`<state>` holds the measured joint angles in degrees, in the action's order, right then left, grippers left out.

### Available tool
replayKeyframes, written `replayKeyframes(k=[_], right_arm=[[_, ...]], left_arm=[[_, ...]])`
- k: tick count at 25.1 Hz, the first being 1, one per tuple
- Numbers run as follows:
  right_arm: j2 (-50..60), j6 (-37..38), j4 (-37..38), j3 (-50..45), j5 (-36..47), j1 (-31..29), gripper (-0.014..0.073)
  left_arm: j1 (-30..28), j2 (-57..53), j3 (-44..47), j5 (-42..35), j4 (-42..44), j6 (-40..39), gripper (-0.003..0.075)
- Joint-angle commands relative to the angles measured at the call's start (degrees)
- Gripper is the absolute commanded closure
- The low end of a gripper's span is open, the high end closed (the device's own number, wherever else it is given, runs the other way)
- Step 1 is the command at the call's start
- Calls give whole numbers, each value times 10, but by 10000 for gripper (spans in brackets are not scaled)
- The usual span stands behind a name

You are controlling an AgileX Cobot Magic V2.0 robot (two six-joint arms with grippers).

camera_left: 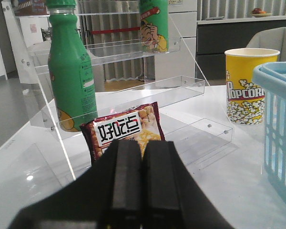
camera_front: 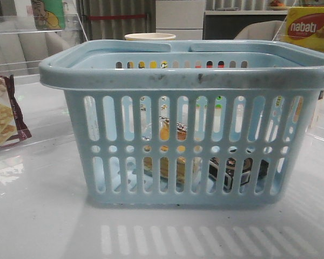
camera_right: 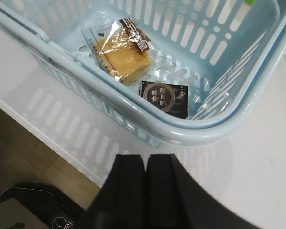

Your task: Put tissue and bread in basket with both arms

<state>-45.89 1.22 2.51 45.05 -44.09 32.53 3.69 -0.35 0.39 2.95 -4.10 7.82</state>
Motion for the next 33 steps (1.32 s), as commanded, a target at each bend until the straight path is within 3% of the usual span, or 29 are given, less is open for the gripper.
replayKeyframes(k=[1,24,33], right_arm=[[1,-1,10,16,37,-1,538],[6,-1,10,14,36,-3,538],[95,-6,28,-55,101,-105,538]], left_arm=[[-1,-11,-1,-53,-6,1,629],[-1,-11,-1,-53,-6,1,629],[-1,-10,-1,-53,-6,1,629]])
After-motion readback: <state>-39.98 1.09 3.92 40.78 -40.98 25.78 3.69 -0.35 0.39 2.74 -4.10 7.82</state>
